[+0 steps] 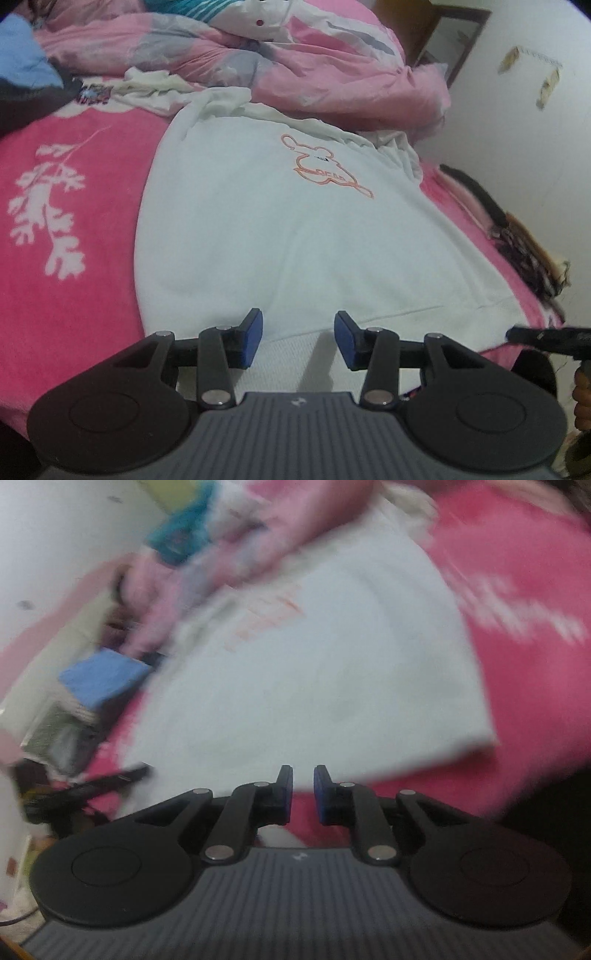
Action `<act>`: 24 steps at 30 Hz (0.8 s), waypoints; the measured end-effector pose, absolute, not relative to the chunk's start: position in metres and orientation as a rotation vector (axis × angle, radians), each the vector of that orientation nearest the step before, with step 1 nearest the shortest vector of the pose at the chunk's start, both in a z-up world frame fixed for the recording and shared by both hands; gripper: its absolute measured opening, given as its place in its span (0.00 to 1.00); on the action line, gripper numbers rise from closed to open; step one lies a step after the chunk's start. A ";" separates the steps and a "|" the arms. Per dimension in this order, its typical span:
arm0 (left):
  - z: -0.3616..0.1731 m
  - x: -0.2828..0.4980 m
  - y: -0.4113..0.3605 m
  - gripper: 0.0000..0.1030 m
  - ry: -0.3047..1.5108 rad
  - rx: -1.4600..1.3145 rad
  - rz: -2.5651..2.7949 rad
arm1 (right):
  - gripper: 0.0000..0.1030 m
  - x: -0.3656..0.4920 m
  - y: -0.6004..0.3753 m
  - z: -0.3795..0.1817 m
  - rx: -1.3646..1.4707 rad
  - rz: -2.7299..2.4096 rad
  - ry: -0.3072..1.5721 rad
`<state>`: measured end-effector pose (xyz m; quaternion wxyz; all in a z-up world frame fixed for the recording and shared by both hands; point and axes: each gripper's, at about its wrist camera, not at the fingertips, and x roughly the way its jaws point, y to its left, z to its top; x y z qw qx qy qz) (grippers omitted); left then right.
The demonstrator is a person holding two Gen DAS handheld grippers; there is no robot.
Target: Fold clothes
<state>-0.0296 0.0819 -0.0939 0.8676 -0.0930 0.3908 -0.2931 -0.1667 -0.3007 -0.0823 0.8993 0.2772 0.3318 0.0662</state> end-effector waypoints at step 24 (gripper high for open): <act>-0.084 0.065 0.073 0.40 0.712 -0.156 -0.405 | 0.12 -0.089 -0.238 -0.108 0.472 0.343 0.582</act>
